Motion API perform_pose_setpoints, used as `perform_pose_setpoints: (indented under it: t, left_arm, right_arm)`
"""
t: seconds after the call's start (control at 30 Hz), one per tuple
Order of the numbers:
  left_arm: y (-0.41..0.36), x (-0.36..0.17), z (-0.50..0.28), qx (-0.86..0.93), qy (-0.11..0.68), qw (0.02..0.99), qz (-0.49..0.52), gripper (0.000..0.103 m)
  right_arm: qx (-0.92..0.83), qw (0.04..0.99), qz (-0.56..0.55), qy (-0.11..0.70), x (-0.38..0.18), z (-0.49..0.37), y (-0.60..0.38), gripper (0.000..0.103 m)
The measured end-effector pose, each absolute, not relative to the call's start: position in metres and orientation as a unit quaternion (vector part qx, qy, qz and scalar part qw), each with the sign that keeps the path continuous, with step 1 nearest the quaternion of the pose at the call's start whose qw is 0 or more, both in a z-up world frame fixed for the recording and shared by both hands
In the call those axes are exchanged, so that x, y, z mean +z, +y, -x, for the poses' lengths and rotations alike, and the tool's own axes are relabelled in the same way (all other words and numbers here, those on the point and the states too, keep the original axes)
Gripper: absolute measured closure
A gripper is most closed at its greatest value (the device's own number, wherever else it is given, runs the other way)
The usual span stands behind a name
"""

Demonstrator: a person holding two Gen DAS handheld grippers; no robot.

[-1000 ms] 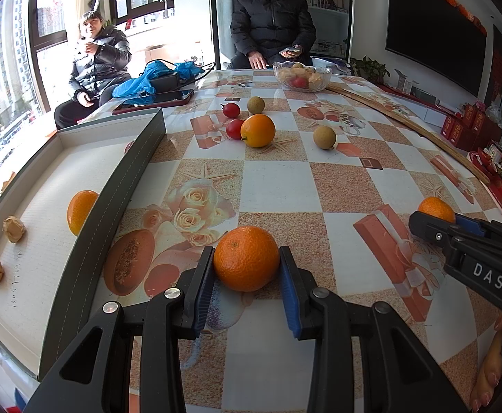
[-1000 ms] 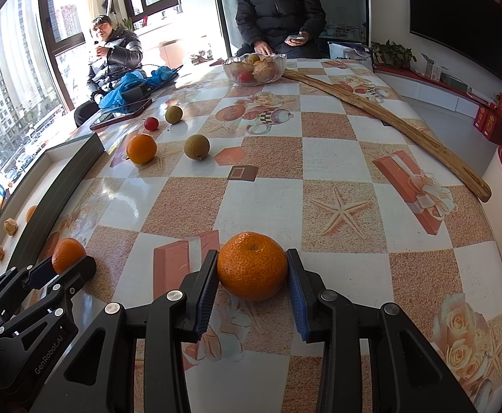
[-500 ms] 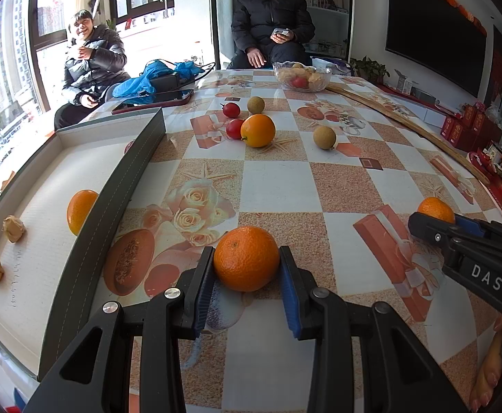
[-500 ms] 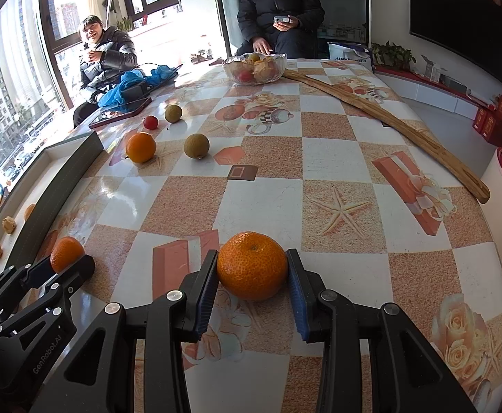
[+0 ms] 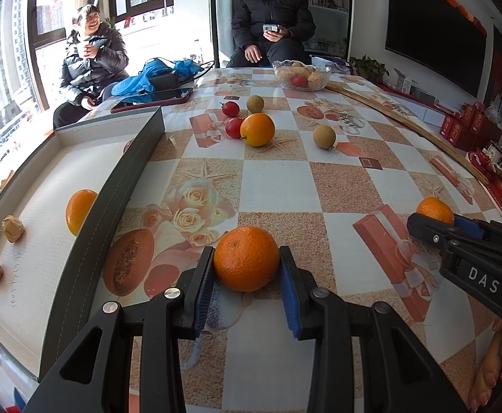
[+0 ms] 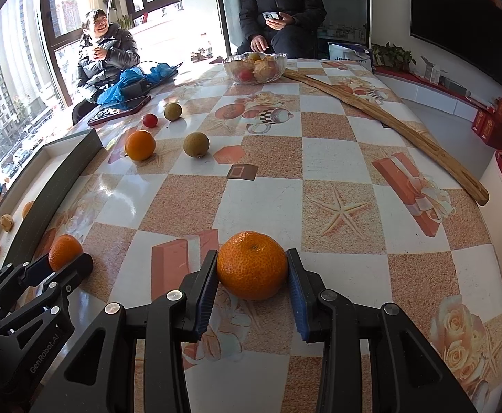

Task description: Organize fruits

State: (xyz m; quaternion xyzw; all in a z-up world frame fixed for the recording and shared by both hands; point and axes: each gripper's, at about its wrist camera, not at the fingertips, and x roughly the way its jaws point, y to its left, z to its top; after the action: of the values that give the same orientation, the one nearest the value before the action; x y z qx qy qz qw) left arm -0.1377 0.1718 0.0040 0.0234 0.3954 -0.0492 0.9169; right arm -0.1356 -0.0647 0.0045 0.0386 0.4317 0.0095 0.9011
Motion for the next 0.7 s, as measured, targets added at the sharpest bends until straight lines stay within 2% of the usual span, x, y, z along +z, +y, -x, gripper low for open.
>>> perform_pose_setpoints:
  t: [0.2,0.47,0.7]
  left_arm:
    - [0.179,0.016,0.139,-0.089,0.426,0.9,0.012,0.065]
    - [0.201,0.057,0.151,-0.129,0.407,0.903,0.057,0.065]
    - [0.226,0.078,0.156,-0.116,0.4,0.907,0.059,0.065]
  right_arm:
    - [0.011,0.892,-0.043,0.451,0.008,0.133,-0.067,0.064]
    - [0.04,0.878,-0.118,0.462,0.036,0.138,-0.094,0.064]
    - [0.06,0.875,-0.118,0.466,0.052,0.136,-0.077,0.064]
